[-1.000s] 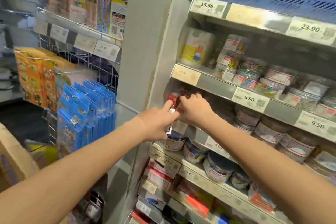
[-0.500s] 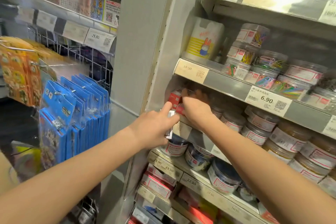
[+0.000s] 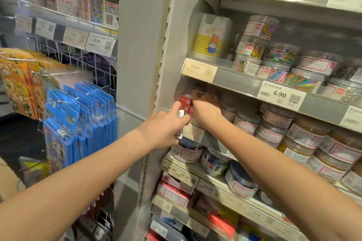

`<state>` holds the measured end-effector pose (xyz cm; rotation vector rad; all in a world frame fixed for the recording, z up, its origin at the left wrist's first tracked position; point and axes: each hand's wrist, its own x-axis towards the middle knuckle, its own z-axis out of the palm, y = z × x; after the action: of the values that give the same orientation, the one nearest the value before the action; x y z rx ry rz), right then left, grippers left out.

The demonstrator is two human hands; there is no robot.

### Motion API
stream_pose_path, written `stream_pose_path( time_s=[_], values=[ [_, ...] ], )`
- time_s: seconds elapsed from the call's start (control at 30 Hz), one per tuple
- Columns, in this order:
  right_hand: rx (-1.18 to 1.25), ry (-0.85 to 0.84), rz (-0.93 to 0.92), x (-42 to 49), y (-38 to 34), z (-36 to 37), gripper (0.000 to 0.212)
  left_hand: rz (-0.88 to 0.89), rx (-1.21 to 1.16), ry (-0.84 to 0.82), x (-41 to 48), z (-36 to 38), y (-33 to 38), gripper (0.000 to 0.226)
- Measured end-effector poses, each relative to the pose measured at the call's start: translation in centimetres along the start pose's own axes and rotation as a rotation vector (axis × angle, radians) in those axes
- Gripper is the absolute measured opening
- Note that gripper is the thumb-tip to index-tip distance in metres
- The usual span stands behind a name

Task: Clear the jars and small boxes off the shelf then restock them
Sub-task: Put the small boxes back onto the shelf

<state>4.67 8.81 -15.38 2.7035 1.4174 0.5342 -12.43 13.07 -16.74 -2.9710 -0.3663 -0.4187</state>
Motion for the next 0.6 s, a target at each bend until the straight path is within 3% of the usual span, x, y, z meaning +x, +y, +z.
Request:
stream_pose_path(
  time_s=[0.07, 0.2, 0.3, 0.6],
  values=[
    [0.044, 0.007, -0.025, -1.3, -0.5, -0.6, 0.029, -0.013, -0.064, -0.005, -0.1, -0.2, -0.1, 0.039],
    [0.0, 0.159, -0.101, -4.8, -0.3, -2.8, 0.044, -0.02, -0.192, -0.025, -1.0, -1.5, 0.4, 0.036],
    [0.024, 0.219, -0.135, -8.3, 1.0, -4.9, 0.038, 0.004, -0.235, -0.026, -2.1, -2.9, 2.1, 0.034],
    [0.205, 0.047, -0.046, -22.8, 9.1, -9.4, 0.048, 0.134, -0.418, -0.035, -4.3, -6.7, 12.0, 0.037]
  ],
)
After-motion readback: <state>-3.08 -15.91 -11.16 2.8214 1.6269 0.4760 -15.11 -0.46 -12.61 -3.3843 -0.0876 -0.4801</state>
